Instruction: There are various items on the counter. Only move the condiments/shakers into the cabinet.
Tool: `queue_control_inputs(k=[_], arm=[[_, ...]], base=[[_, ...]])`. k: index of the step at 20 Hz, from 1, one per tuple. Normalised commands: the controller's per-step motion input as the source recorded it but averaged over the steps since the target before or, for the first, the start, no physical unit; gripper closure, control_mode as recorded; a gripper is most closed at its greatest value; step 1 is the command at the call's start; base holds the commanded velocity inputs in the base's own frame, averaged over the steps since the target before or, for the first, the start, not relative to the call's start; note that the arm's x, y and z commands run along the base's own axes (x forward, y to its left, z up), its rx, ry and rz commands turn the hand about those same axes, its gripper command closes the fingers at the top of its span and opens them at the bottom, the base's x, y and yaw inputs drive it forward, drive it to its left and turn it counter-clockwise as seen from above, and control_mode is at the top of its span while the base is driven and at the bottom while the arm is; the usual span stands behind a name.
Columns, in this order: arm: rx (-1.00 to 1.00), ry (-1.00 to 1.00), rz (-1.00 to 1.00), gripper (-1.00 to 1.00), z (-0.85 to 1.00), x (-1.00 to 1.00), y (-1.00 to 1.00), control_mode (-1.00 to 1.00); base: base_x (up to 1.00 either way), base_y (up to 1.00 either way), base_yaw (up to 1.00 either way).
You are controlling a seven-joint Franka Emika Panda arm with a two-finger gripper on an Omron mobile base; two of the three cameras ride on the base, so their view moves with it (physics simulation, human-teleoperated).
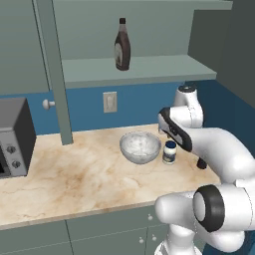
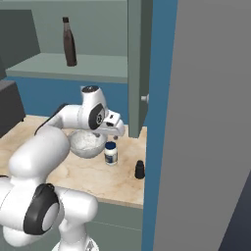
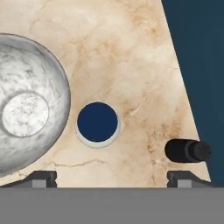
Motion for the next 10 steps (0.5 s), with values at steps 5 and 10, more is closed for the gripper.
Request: queue_control_inputs(k=[5,10], arm=[[0.00,0.00,0.02,-1.00,-0.32,0.37,-0.01,-1.00],[0.00,0.00,0.03,-1.00,-0.45,0.20,-0.07,-1.00]], base=[[0.00,0.00,0.00],[0.00,0.00,0.00]])
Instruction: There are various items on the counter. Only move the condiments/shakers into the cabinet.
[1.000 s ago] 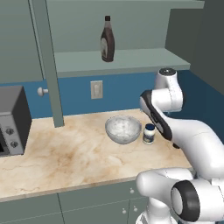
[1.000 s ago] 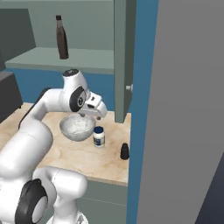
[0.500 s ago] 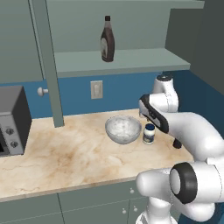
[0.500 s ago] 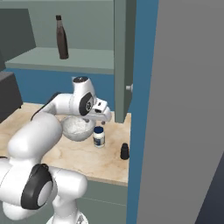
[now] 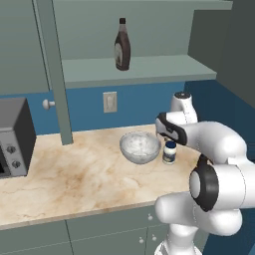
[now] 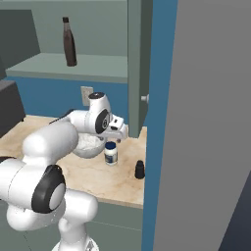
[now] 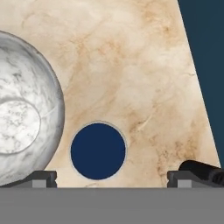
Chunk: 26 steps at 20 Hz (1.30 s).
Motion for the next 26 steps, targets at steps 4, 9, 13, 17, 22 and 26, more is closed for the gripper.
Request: queue_control_inputs(k=[4,9,13,17,22,26], arm=[[0.01,0.00,0.03,-1.00,-0.30,0.14,-0.10,-1.00],[0.05,0.00,0.04,-1.00,-0.20,0.10,-0.07,-1.00],[0.06,0.00,0.05,-1.00,-0.17,0.04,-0.07,-1.00],[0.05,0.00,0.06,-1.00,-0.09,0.00,-0.06,-1.00],[0.01,0.00,0.07,-1.00,-0.05,0.00,0.00,-1.00],[0.00,0.00,0.09,-1.00,0.00,-0.10,0.08,-1.00]], base=[[0.00,0.00,0.00],[0.00,0.00,0.00],[0.00,0.00,0.00],[0.00,0.00,0.00],[0.00,0.00,0.00],[0.00,0.00,0.00]])
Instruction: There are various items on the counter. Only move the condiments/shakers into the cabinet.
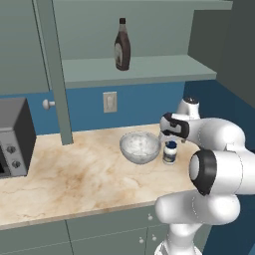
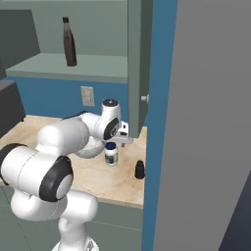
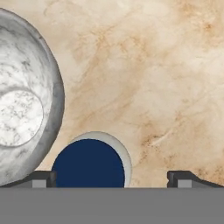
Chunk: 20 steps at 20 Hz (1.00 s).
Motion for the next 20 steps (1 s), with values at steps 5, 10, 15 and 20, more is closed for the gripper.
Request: queue_control_inputs(k=[5,10,15,20], arm=[[0.00,0.00,0.11,-1.00,0.00,-0.14,0.06,-1.00],[0.00,-0.01,0.09,-1.00,0.00,0.00,0.02,-1.00],[0.00,0.00,0.07,-1.00,-0.09,0.00,0.01,-1.00],[0.00,0.00,0.07,-1.00,-0.39,0.00,0.06,-1.00]], base=[[0.00,0.00,0.00],[0.00,0.00,0.00],[0.00,0.00,0.00],[0.00,0.00,0.00]])
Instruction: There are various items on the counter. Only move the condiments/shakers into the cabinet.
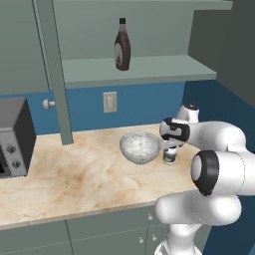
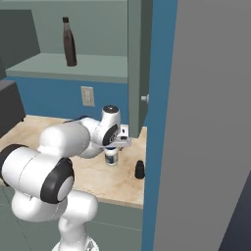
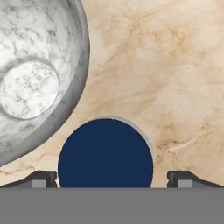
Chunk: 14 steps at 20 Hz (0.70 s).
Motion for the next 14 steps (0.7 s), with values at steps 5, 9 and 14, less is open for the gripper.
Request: queue_control_inputs(k=[5,9,14], arm=[[0.00,0.00,0.08,-1.00,-0.19,0.00,0.01,-1.00],[0.00,-0.06,0.05,1.00,-0.06,0.00,0.00,-1.00],[0.00,-0.03,0.00,1.00,-0.01,0.00,0.00,-1.00]], base=[[0.00,0.00,0.00],[0.00,0.00,0.00],[0.00,0.00,0.00]])
